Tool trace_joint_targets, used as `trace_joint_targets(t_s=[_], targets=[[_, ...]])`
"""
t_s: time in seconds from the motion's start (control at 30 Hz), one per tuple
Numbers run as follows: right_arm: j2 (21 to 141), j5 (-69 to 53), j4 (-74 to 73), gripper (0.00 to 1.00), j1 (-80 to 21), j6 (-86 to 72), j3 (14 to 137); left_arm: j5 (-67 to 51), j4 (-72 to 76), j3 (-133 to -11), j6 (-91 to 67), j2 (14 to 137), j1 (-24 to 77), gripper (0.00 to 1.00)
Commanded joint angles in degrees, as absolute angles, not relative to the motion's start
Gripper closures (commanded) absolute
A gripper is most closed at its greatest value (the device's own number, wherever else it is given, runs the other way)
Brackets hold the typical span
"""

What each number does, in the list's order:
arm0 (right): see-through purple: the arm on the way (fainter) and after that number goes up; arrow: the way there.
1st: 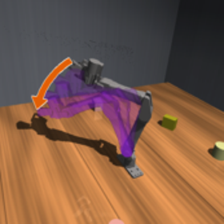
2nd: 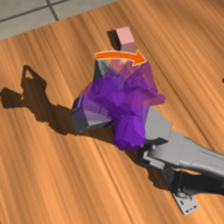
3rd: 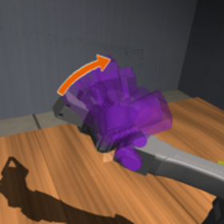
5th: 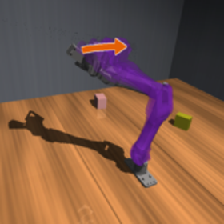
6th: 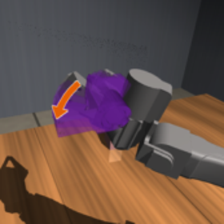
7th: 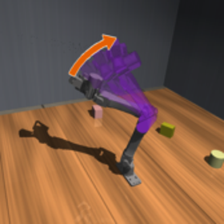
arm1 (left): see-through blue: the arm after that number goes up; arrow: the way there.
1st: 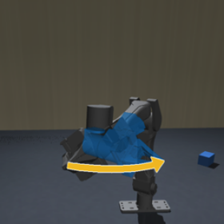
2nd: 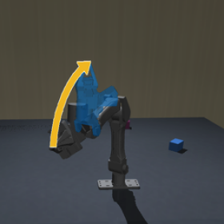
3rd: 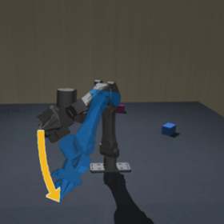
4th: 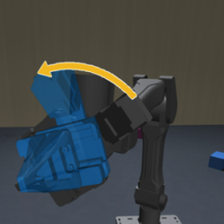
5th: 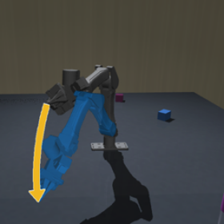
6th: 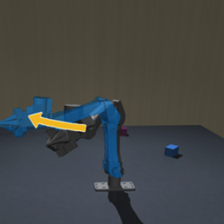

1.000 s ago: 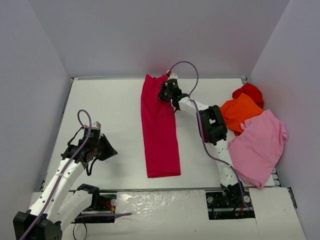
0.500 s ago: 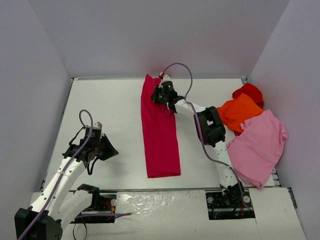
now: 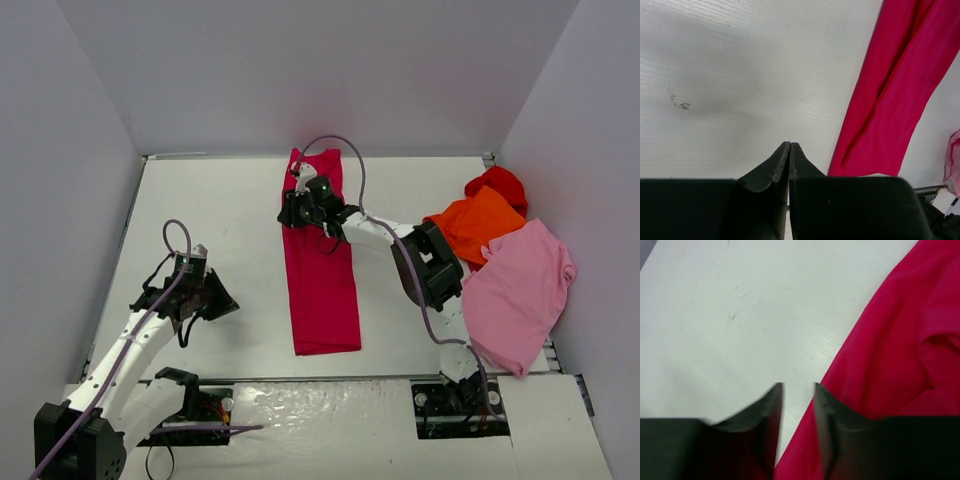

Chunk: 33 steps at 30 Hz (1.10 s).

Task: Fold and stack the t-shirts
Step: Grab the bottom of the folded rectangular tshirt with both arms

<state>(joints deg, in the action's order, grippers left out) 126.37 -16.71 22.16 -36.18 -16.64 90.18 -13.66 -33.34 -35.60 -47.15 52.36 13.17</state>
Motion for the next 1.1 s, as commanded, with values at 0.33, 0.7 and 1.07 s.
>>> trace_joint_targets(t_s=[0.33, 0.7, 1.07], targets=[[111.58, -2.89, 9.54, 0.82, -27.27, -24.04, 81.33, -22.53, -24.47, -38.87, -48.49, 59.75, 13.62, 1.00], [82.46, -2.65, 1.69, 0.43, -35.37, -33.60, 50.86, -36.99, -10.15, -35.82, -56.76, 70.98, 17.90, 0.85], [64.04, -4.88, -2.53, 0.42, -38.14, -45.23, 30.71, -39.31, 3.00, -32.67, -63.34, 79.38, 24.69, 0.82]])
